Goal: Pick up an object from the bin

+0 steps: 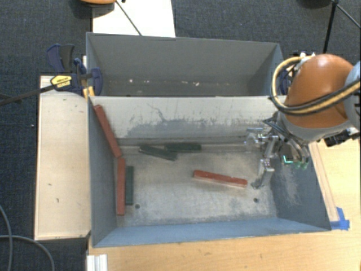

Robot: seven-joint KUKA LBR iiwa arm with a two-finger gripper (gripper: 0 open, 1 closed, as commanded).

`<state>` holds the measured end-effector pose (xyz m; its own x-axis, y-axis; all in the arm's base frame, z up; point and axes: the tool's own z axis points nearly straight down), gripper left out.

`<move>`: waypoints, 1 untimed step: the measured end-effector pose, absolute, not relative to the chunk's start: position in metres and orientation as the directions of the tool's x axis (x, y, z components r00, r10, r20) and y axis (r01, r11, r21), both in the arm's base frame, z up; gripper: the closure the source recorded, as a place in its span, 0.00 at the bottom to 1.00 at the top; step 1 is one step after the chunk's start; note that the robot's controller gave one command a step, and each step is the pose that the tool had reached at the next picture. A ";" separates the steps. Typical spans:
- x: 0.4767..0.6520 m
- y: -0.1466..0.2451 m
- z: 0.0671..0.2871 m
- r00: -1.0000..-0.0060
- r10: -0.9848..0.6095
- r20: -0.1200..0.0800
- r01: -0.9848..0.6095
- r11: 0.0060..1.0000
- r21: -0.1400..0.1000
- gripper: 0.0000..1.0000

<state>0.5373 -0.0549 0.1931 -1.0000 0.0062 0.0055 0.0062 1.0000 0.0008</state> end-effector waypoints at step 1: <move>0.539 -0.055 0.198 -1.000 0.005 -0.003 0.005 1.000 0.000 0.00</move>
Offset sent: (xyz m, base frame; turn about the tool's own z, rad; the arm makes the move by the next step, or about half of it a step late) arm 0.0018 -0.0139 -0.1231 -0.0977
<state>0.5390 -0.0548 0.1975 -1.0000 0.0048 -0.0026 0.0048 1.0000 -0.0001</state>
